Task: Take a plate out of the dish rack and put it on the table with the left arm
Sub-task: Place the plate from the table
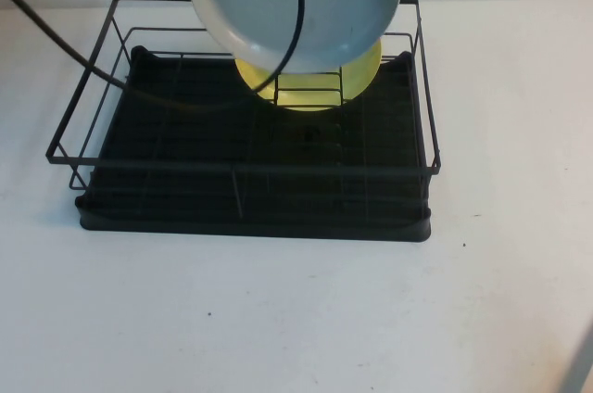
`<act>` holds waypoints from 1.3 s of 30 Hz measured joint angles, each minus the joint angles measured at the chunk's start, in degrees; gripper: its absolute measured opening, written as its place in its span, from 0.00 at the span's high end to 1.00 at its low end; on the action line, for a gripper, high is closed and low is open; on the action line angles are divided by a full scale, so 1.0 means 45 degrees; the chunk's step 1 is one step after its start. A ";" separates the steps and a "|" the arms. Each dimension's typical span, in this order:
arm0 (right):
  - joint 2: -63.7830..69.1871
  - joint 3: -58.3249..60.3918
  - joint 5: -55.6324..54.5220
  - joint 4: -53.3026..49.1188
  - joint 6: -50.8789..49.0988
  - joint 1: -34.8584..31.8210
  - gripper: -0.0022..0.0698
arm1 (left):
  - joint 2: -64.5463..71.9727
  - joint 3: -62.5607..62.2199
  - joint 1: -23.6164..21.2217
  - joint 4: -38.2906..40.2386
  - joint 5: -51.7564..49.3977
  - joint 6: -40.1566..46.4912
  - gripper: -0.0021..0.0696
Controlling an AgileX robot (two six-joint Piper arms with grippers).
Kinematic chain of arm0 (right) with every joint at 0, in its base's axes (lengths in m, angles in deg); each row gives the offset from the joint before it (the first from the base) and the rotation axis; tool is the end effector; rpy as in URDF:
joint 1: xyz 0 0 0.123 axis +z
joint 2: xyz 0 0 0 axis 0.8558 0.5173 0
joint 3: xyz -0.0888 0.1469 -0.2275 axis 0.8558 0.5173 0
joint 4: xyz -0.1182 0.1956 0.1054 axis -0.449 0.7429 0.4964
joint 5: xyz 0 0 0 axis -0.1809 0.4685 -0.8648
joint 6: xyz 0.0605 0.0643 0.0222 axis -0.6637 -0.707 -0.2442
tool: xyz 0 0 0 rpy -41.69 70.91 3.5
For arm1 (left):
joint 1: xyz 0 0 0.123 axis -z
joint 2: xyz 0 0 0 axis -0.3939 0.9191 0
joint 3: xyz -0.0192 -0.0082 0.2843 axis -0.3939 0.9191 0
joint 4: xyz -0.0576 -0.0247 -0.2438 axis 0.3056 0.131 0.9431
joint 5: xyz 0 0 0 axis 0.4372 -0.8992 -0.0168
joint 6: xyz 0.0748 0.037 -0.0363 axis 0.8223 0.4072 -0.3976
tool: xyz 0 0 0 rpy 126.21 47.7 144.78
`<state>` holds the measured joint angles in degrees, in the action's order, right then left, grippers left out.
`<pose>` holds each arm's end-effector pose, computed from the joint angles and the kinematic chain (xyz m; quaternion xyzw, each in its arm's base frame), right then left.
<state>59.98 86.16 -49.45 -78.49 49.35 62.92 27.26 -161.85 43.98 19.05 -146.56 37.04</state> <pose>0.0527 0.0073 0.1725 0.0078 0.7982 0.0729 0.5979 0.3643 -0.1700 0.4642 0.6283 0.6053 0.0242 0.4880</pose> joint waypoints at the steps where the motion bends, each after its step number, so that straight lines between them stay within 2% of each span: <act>1: 0.0000 0.0000 0.0000 0.0000 0.0000 0.0000 1.00 | -0.0403 -0.0054 0.0000 0.0000 -0.0124 -0.0319 0.93; 4: 0.0000 0.0000 0.0000 0.0000 0.0000 0.0000 1.00 | -0.1879 -0.0145 0.0000 0.0000 -0.0851 -0.2403 0.93; 9: 0.0000 0.0000 0.0022 0.0000 0.0000 0.0000 1.00 | -0.3694 0.0166 0.0008 -0.0705 -0.2483 -0.8424 0.93; 13: 0.0000 0.0000 0.0022 0.0000 0.0000 0.0000 1.00 | -0.4855 0.2536 0.0008 -0.1230 -0.2567 -1.0606 0.93; 20: 0.0000 0.0000 0.0022 0.0000 0.0000 0.0000 1.00 | -0.6766 1.0112 0.0008 0.0768 -0.2118 -1.0764 0.93; 27: 0.0000 0.0000 0.0022 0.0000 0.0000 0.0000 1.00 | -0.8923 1.7694 0.0008 0.3331 0.1871 -1.0511 0.93; 33: 0.0000 0.0000 0.0022 0.0000 0.0000 0.0000 1.00 | -0.8983 2.0896 0.0008 0.4816 0.5383 -0.9894 0.93; 39: 0.0000 0.0000 0.0022 0.0000 0.0000 0.0000 1.00 | -0.8261 2.1197 0.0008 0.5627 0.6975 -0.8985 0.92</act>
<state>59.98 86.16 -49.35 -78.49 49.35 62.92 -9.92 -66.47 44.01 44.37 -115.17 -3.39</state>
